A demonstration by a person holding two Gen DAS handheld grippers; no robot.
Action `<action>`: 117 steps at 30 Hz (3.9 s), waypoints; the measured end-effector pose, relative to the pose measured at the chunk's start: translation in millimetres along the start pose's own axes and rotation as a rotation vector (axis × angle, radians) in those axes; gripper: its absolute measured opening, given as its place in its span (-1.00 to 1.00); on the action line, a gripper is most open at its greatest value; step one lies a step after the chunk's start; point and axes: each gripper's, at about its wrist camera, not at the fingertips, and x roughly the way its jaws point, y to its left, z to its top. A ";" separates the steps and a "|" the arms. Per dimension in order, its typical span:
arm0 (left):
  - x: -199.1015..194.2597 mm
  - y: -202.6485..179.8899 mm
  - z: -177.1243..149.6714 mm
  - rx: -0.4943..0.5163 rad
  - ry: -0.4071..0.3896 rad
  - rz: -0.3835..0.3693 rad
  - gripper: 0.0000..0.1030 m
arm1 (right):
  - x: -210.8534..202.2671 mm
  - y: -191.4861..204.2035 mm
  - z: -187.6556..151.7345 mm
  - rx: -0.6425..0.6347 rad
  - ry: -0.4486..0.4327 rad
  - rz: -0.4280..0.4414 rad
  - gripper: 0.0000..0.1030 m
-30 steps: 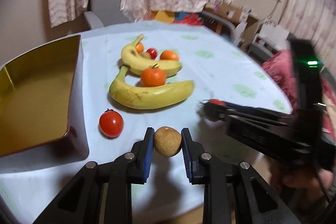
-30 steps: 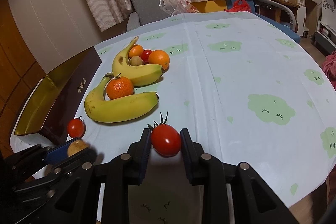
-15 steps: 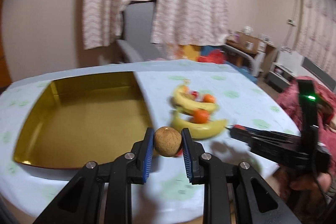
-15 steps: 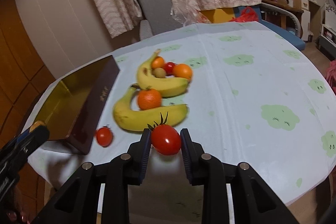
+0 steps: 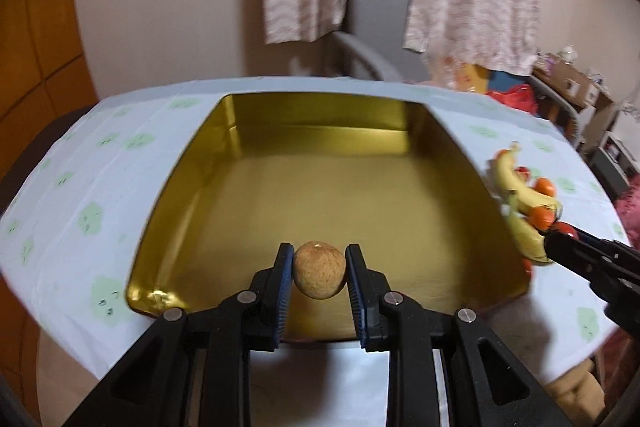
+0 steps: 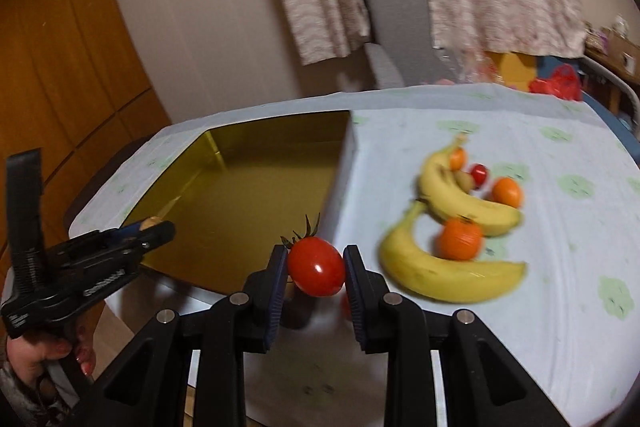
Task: Organize fruits
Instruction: 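Release the brown fruit and cherry tomato into the tin tray with both grippers, then move the right gripper to the lower banana and grasp its stem end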
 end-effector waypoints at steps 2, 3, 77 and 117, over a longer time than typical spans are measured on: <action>7.9 7.9 1.6 0.005 0.022 0.018 -0.49 | 9.6 10.6 4.4 -0.023 0.020 0.004 -0.44; 11.2 9.3 2.5 0.009 0.027 0.025 -0.49 | 14.7 15.5 6.4 -0.033 0.028 0.011 -0.44; -46.2 -13.2 -26.3 -0.072 -0.168 0.056 1.00 | -11.0 -67.7 -21.3 0.201 0.030 -0.149 -0.43; -44.0 -86.7 -51.8 0.078 -0.021 -0.090 1.00 | 54.5 -56.7 10.9 -0.415 0.299 -0.043 -0.29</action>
